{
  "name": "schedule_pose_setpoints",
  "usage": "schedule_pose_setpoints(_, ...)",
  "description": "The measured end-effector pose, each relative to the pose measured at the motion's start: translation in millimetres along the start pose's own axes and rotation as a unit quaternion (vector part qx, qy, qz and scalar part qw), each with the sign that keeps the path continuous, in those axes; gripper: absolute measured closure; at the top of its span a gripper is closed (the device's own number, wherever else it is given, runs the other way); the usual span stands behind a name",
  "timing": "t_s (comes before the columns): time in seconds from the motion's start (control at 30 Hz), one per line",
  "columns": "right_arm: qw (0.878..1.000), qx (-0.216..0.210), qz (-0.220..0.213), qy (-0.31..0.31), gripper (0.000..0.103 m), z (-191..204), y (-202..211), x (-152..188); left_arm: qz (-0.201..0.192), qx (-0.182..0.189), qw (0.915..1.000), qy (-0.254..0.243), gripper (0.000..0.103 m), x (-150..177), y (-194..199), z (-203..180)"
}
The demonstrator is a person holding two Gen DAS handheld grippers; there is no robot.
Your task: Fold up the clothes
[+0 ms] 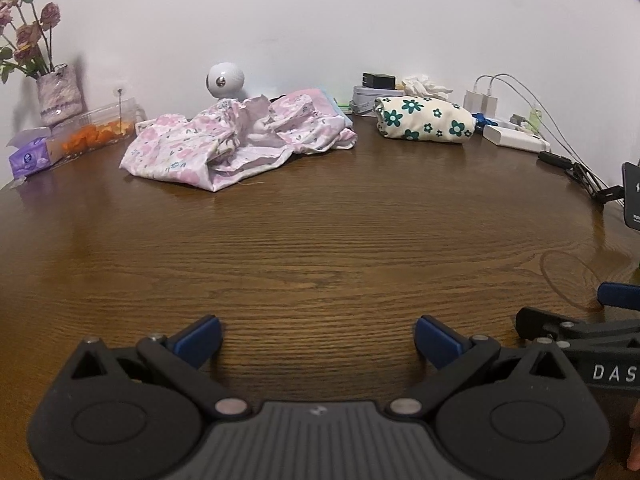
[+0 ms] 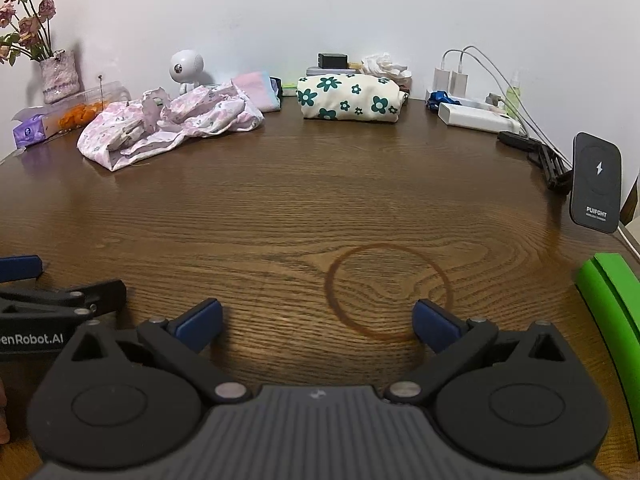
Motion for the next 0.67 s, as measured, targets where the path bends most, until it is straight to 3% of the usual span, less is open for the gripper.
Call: schedule_pose_setpoints(0.67,1.000,0.004,0.000,-0.002,0.001,-0.1,-0.7,-0.6,-0.001,-0.007,1.0000,0.007,0.000,1.0,1.5,0.1)
Point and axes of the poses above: each gripper's, at about its wrist camera, not at the fingertips, and y roughly against the way its jaws point, z to its left, x to its underside, the point moved 2 cm from there along -y, roughly the way its jaws point, and after that the axes turned 1 degree about -z, right-handed, at the moved point
